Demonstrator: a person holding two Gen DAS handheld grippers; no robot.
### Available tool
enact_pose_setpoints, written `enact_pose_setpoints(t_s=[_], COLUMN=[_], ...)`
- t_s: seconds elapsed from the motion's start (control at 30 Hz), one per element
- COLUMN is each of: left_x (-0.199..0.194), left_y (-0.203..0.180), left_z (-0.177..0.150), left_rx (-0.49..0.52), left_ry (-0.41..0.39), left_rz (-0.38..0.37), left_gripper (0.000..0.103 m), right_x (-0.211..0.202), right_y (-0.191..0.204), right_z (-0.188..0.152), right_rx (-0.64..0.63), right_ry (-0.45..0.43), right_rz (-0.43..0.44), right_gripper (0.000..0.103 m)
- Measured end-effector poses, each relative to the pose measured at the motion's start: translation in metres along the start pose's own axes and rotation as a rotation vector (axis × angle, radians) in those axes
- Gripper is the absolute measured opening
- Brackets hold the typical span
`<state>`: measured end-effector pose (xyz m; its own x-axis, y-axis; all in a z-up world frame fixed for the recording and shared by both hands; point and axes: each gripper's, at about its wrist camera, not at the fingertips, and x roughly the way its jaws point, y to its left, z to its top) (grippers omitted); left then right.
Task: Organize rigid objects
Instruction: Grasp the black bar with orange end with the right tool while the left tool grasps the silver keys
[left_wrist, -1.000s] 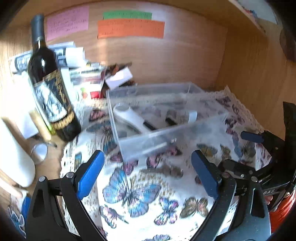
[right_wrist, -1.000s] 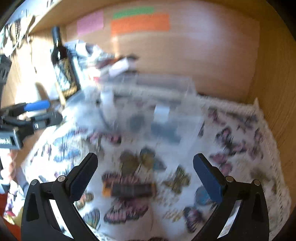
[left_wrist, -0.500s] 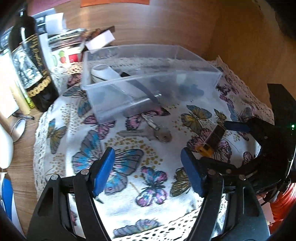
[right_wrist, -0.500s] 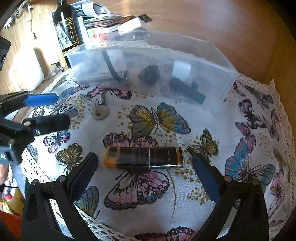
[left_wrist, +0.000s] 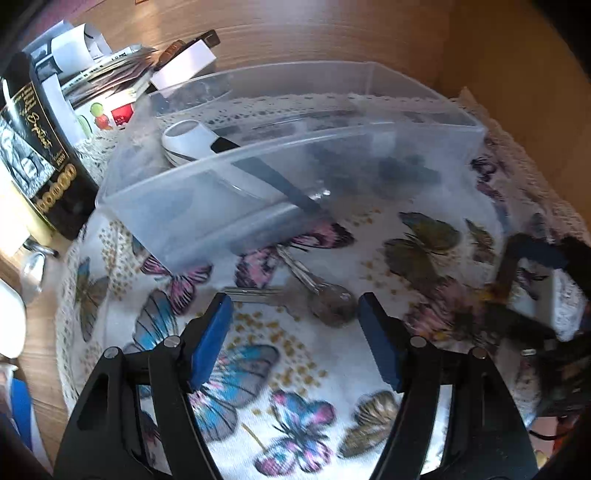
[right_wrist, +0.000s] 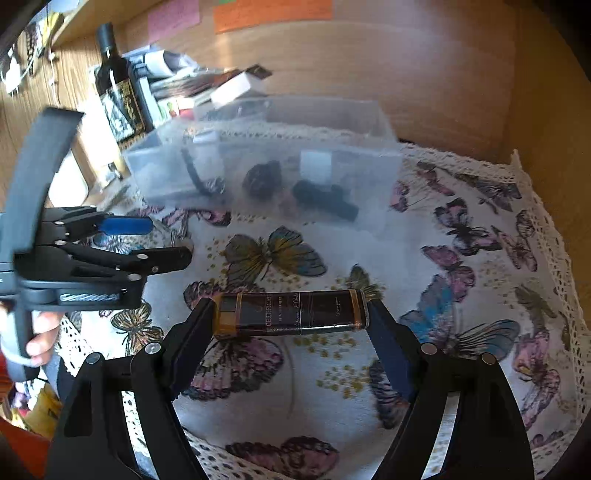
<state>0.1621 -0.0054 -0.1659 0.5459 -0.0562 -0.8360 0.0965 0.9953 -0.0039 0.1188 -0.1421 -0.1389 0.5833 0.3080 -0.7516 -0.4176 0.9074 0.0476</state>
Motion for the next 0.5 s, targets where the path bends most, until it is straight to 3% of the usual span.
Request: enact_pose_setpoints(t_s=[0.1,0.17,0.23,0.4,0.5], left_x=[0.0034,0.0022,0.0009,-0.0016,-0.0065], left_y=[0.0026,0.0032,0.0023,0.0020,0.0008], left_z=[0.0009,0.0018,0.0034,0.0041,-0.0016], left_rx=[0.004,0.006,0.023,0.036,0.043], left_ry=[-0.009,-0.012,-0.019,-0.028,-0.030], left_rz=[-0.006,-0.025,-0.025,-0.041,-0.041], left_gripper=[0.074,0.063,0.042,0.031,0.031], right_x=[-0.0063,-0.0067,-0.0048,-0.0038,-0.0048], right_y=[-0.0069,-0.0096,-0.0100,-0.0076,-0.0038], right_z=[-0.0017,-0.0022,-0.0021,0.0013,0.0054], right_rx=[0.012,0.019,0.027,0.035,0.030], right_ry=[-0.016,-0.021,-0.023,-0.034,-0.044], right_rz=[0.014,0.017,0.023,0.032,0.032], right_gripper=[0.080,0.080,0.080,0.080,0.080])
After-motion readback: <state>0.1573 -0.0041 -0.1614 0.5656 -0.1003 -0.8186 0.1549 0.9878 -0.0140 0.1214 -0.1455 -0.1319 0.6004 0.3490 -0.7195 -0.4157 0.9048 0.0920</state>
